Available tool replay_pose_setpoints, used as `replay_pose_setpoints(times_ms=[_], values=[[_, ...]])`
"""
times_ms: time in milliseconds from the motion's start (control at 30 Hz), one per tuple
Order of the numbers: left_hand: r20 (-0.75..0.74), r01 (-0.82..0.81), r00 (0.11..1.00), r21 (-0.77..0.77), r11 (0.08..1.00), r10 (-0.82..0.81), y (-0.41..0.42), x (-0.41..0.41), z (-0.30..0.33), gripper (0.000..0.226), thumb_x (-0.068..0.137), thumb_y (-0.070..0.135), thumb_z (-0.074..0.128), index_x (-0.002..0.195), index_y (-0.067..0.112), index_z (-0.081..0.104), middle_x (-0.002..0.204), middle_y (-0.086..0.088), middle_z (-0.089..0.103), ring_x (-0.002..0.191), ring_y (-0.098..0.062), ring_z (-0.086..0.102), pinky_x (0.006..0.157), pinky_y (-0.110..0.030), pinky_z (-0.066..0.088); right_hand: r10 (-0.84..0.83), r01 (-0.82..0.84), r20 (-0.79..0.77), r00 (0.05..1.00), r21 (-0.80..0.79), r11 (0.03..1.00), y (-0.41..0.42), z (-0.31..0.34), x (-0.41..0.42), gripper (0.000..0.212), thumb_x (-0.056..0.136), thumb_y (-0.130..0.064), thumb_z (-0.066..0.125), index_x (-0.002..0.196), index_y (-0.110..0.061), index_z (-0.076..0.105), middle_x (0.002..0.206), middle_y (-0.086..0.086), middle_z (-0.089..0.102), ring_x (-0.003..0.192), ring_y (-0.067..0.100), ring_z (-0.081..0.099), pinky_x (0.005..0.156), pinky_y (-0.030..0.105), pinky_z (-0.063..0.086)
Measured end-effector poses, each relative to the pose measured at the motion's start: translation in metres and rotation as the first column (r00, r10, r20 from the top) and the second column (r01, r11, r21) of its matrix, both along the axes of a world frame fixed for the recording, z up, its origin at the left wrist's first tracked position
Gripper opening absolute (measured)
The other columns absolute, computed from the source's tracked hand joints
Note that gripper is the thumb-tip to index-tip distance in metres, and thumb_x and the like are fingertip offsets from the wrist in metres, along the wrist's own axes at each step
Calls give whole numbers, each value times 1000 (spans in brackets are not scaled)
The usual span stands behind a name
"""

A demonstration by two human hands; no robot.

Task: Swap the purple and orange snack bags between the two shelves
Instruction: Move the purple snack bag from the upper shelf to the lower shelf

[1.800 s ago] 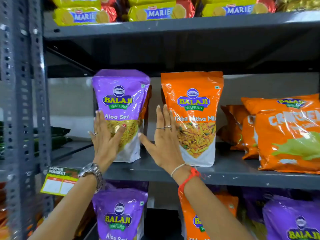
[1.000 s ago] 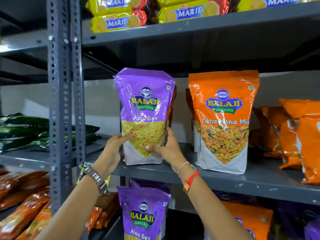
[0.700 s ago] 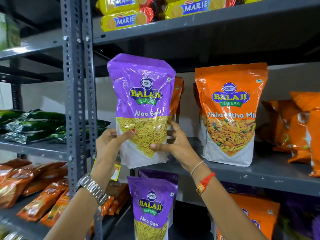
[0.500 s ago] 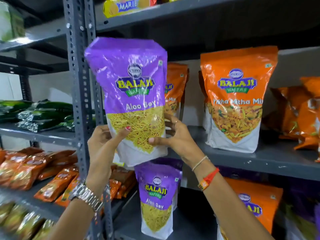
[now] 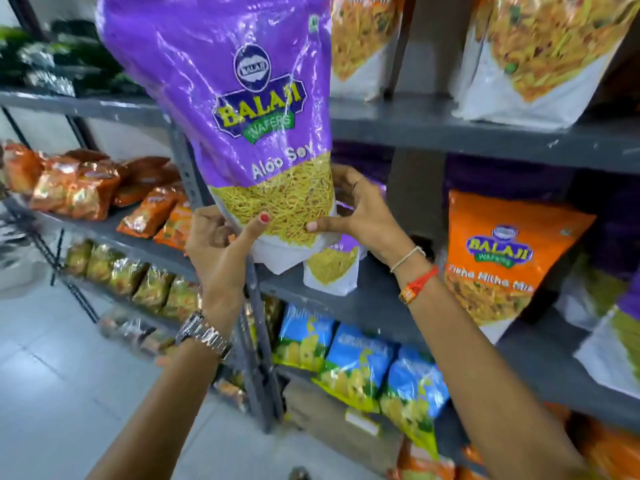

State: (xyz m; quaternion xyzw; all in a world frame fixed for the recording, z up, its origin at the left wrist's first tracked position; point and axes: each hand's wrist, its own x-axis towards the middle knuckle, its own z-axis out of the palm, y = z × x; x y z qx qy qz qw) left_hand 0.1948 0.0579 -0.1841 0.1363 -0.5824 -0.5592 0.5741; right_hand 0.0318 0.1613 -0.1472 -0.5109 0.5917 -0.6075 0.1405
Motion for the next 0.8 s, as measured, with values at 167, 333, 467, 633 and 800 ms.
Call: replay_pose_setpoints(times_ms=[167, 333, 467, 633, 800], values=[[68, -132, 990, 75, 988, 127, 39, -9, -70, 35, 66, 31, 80, 82, 16, 54, 80, -12, 58, 73, -24, 56, 71, -40, 49, 63, -81, 123, 990, 144, 986, 24, -75, -12, 71, 60, 14, 76, 110, -27, 46, 108, -5, 59, 100, -6, 58, 96, 20, 46], [153, -143, 980, 92, 985, 128, 63, -26, -124, 34, 63, 22, 80, 78, 28, 50, 70, -1, 56, 64, -4, 54, 64, -21, 48, -6, -55, 280, 960, 209, 976, 53, -133, -24, 70, 59, 17, 73, 108, -25, 47, 101, -11, 66, 97, -1, 61, 92, 24, 50], [241, -66, 970, 115, 991, 36, 72, -46, -154, 34, 61, 26, 79, 79, 33, 51, 80, -12, 61, 77, -22, 58, 72, -32, 51, -112, 36, 318, 941, 237, 971, 74, -168, -33, 69, 60, 13, 75, 110, -25, 46, 109, -1, 59, 108, 15, 56, 95, 42, 49], [370, -8, 928, 116, 993, -36, 78, -85, -162, 35, 61, 30, 80, 70, 34, 46, 64, -4, 52, 62, -15, 50, 60, -29, 44, -229, 147, 340, 912, 250, 957, 87, -188, -58, 75, 66, 16, 71, 128, -12, 38, 117, 2, 56, 112, 21, 53, 87, 20, 53], [412, 29, 908, 117, 993, -75, 82, -126, -159, 36, 68, 13, 78, 80, 12, 44, 61, 6, 40, 51, 0, 42, 52, -12, 34, -332, 247, 323, 886, 278, 928, 85, -192, -84, 80, 72, 17, 66, 141, -1, 28, 128, 11, 48, 126, 26, 45, 93, 24, 51]])
